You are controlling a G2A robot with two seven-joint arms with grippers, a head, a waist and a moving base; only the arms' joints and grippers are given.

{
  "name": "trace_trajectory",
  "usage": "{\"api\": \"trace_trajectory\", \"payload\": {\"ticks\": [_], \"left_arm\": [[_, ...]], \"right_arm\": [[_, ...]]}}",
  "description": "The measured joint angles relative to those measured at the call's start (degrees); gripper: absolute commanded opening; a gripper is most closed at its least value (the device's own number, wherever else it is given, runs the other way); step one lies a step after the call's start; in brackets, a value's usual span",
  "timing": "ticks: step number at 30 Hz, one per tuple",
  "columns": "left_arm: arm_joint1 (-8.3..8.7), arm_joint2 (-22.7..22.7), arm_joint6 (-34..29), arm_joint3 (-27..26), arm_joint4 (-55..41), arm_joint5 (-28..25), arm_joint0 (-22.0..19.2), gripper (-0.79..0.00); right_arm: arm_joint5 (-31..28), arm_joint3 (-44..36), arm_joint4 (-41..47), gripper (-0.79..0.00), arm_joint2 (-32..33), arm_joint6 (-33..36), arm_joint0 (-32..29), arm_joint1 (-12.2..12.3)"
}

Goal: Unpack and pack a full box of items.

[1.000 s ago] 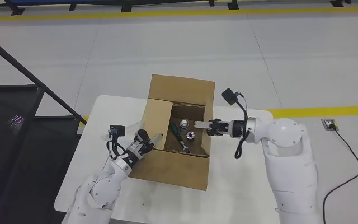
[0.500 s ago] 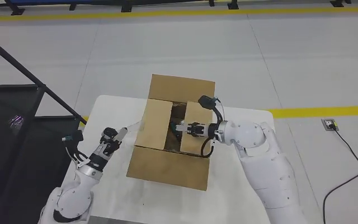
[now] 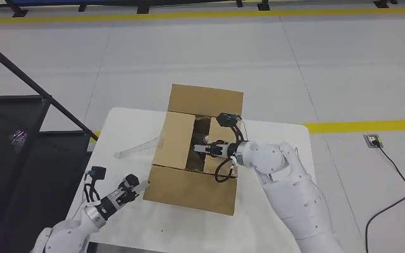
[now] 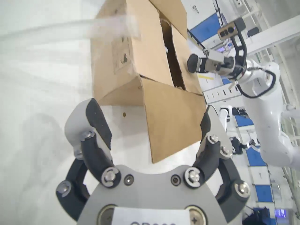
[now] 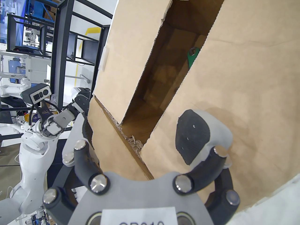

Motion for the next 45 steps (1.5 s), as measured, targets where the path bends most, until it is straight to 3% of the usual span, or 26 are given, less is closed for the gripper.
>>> {"api": "trace_trajectory", "payload": {"ticks": [3,13,16,26,28,36,40,45], "left_arm": [[0.56,0.4,-5.8,1.0,-3.1,-2.6,-0.4,0.000],[1.89,2.2,-16.0,2.9,-10.4,-6.7,-1.6,0.000],[2.21,2.5,-17.2,3.2,-13.1,-6.5,-2.0,0.000],[3.19,2.8,-21.4,1.8,-26.0,-5.3,-2.7,0.000],[3.36,2.9,-21.9,1.3,-28.2,-4.7,-3.1,0.000],[3.36,5.1,-16.0,-2.0,-28.7,-1.4,-6.3,0.000],[3.19,7.4,-12.1,-2.7,-25.4,0.4,-8.5,0.000],[2.76,10.5,-5.2,-2.3,-20.6,3.8,-11.4,0.000]], "right_arm": [[0.1,-0.5,0.3,0.000,0.0,-0.5,-0.3,0.2],[-0.4,-7.9,4.0,0.000,2.7,-4.7,-3.9,0.9],[0.7,-11.4,4.2,0.000,4.2,-5.5,-5.5,1.3],[0.8,-11.4,4.2,0.000,4.4,-5.8,-5.8,1.4],[1.0,-11.5,5.5,0.000,5.2,-9.3,-7.0,1.3],[5.0,-3.8,7.7,0.000,8.7,-25.8,-4.0,1.1],[7.0,5.5,8.4,0.000,8.2,-33.8,1.1,0.3],[4.5,18.5,12.1,0.000,6.6,-40.2,7.8,-0.9]]}}
